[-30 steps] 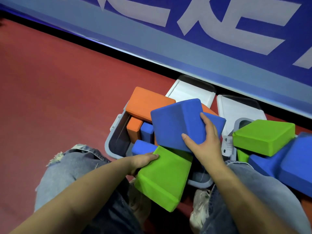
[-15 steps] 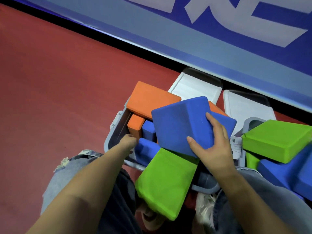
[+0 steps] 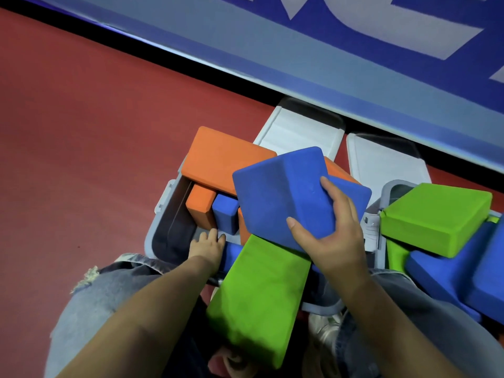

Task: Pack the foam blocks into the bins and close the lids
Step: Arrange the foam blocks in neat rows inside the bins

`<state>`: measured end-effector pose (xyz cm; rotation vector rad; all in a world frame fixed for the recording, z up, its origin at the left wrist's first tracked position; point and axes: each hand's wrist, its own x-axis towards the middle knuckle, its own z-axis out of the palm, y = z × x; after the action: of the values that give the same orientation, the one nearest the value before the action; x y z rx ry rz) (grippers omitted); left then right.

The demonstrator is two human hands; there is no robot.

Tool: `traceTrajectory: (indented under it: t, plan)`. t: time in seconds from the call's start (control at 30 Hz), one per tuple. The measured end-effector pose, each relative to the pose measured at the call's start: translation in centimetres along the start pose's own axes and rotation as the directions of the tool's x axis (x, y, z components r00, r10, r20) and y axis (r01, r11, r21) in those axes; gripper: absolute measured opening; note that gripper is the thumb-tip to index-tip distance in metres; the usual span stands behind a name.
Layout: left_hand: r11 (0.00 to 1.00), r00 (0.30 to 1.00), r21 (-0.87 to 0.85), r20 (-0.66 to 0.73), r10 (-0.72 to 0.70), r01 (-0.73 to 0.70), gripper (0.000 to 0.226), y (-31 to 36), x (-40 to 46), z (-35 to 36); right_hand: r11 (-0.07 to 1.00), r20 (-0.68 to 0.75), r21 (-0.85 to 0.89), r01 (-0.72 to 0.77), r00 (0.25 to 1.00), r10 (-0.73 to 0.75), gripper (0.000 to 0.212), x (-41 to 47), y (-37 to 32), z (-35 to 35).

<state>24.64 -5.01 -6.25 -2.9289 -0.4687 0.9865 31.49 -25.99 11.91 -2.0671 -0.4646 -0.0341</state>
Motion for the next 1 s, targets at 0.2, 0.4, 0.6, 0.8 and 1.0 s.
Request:
traceTrajectory:
  t: [0.2,0.4,0.6,0.8,1.0]
  plan:
    - [0.995,0.999,0.095,-0.025,-0.033,0.035,0.067,-0.2,0.6,0.3,1.000,0.006,-0.009,-0.011,1.000,0.011,0.077,-0.1,0.4,-0.2]
    - [1.000,1.000,0.017,0.023,-0.007,0.006,0.062,-0.8,0.9,-0.5,1.000,0.000,0.006,-0.023,1.000,0.023,0.074,0.0,0.6,-0.2]
    - [0.972,0.989,-0.183,0.026,-0.145,0.147,0.067,-4.0,0.6,-3.2,1.000,0.001,-0.008,0.002,1.000,-0.002,0.075,-0.1,0.6,0.1]
    - [0.915,0.966,-0.310,0.062,-0.252,0.259,0.081,-5.2,-1.0,-5.0,1.000,0.017,-0.012,-0.011,1.000,0.012,0.076,-0.1,0.4,0.1]
    - [0.883,0.952,-0.358,0.078,-0.296,0.304,0.085,-4.9,-1.8,-5.2,1.000,0.004,-0.009,-0.011,1.000,0.011,0.076,-0.4,0.7,0.2]
